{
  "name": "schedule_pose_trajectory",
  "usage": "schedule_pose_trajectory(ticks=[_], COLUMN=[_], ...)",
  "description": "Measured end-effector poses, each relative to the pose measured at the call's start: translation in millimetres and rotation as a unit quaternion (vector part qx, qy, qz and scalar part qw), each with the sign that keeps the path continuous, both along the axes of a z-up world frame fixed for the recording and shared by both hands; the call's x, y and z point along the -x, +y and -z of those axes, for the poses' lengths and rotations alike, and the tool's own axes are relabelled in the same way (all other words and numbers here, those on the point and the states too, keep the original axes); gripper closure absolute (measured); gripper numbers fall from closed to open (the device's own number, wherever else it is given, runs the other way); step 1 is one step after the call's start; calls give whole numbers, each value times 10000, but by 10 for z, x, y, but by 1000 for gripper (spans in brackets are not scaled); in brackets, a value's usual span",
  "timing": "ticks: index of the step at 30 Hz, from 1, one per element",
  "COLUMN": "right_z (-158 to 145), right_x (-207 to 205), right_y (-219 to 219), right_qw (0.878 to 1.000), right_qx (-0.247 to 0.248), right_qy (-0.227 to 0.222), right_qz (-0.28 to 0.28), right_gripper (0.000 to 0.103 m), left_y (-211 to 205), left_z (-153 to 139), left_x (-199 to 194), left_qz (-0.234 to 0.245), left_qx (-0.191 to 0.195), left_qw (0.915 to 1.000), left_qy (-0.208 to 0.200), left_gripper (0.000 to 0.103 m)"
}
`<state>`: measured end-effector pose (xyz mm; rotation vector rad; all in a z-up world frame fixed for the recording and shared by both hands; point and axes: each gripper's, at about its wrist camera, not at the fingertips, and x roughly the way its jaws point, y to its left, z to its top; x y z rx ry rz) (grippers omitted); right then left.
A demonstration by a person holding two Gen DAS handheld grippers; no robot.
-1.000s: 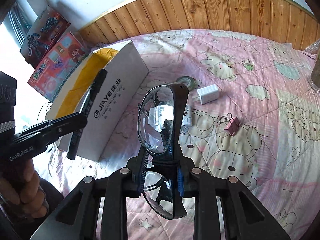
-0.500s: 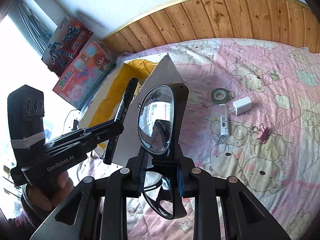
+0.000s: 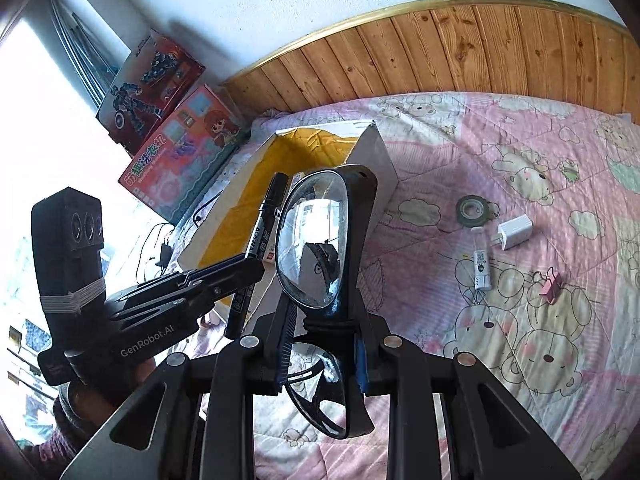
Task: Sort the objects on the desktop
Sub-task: 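Lift and carry the marker with the left tool while the right tool carries the glasses over the box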
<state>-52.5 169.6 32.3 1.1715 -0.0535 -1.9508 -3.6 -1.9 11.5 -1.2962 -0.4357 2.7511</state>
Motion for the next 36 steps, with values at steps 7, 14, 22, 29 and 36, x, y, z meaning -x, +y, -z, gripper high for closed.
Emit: schedule_pose_trajectory(ticks=[7,14,22,29,36], right_z=[-29,-54,-120,-217,-266], right_x=[-72,-111,-135,-184,-172], right_y=[-228,-391,-540,-698,-879], right_qw=[9994,9984,9976,9961,9948], right_qx=[-190,-295,-295,-312,-402], right_qy=[278,473,621,821,922], right_qz=[-58,-91,-91,-114,-135], right_gripper=[77,77,77,77,77], left_y=[-209,-428,-622,-750,-842], left_z=[-8,-7,-3,-15,-9], left_x=[-34,-19,7,74,143], left_qz=[-198,-406,-547,-645,-710], left_qx=[-4,62,12,-83,-167], left_qw=[9998,9991,9984,9978,9973], left_qy=[51,93,111,124,126], left_gripper=[90,90,90,90,90])
